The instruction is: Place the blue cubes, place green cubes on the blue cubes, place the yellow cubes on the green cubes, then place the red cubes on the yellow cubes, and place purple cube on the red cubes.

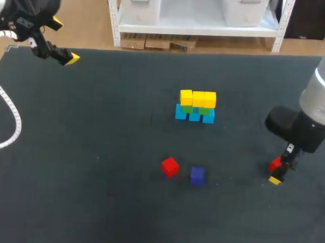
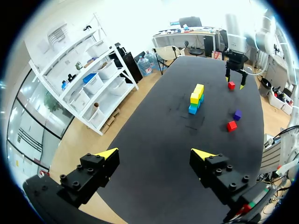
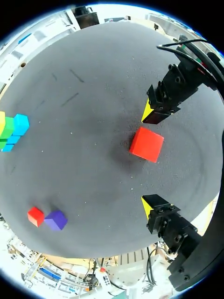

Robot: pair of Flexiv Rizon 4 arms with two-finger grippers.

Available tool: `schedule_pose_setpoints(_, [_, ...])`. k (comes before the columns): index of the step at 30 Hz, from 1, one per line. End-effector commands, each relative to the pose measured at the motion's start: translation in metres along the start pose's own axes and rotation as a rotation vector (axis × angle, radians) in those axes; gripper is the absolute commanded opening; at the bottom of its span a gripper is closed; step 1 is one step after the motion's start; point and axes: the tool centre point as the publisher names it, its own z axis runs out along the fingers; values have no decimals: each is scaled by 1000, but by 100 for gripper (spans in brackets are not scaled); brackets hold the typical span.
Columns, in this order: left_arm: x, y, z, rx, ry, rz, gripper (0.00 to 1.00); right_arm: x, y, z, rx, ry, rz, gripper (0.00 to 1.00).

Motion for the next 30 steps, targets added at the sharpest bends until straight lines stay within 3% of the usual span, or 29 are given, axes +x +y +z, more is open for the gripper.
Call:
schedule_pose_setpoints(1, [1,1,0,3,-5,3,100,-5,-4,4,2,19,0,44])
schedule_pose_setpoints(8, [1,1,0,3,-5,3,100,-5,-9,5,12,47,-13,19])
schedule_pose_setpoints(10, [1,1,0,3,-5,3,100,-5,-12,5,19,58,-17,0])
schedule_pose_setpoints(16, [1,1,0,3,-5,3,100,-12,-19,-9,53,64,-113,0])
schedule_pose_setpoints(23, [1,1,0,3,-5,3,100,-28,-30,-55,75,64,-305,0])
schedule_pose_setpoints(30, [1,1,0,3,-5,3,100,-50,-46,-94,80,89,-413,0])
